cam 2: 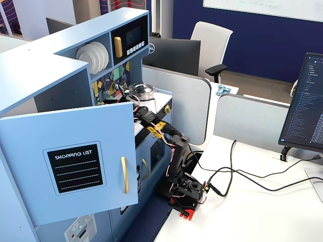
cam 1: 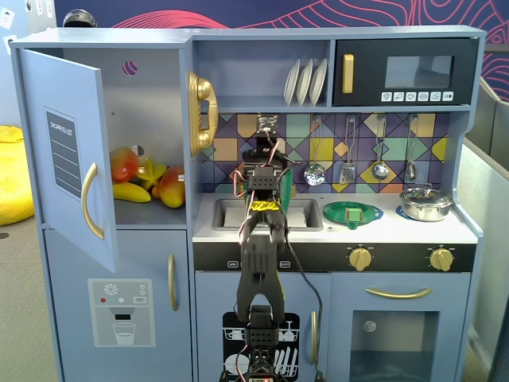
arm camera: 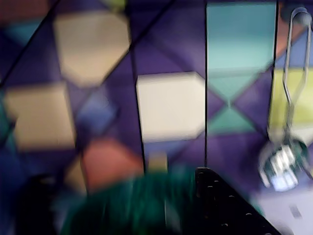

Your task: Pick up the green pineapple from the left cabinet and place it in the green recipient

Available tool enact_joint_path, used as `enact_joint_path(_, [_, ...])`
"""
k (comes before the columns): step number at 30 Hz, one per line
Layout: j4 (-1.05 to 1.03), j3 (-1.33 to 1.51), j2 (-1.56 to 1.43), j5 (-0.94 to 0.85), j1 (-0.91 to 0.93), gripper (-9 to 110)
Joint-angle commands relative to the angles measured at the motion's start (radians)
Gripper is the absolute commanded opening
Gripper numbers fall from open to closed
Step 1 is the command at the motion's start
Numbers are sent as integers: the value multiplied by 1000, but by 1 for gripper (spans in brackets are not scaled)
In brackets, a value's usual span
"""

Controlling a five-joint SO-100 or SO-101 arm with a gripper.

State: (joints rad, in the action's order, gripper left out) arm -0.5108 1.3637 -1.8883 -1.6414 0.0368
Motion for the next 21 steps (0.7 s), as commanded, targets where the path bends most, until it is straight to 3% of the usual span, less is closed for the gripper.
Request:
enact_joint_path(1, [-262, 193, -417, -106, 17, 0])
enact_joint_path(5, [-483, 423, -689, -98, 43, 0])
enact_joint_path(9, [-574, 719, -907, -11, 54, 0])
enact_joint_path(16, [-526, 1276, -1129, 106, 52, 0])
enact_joint_path(21, [-471, 1520, -1235, 227, 14, 0])
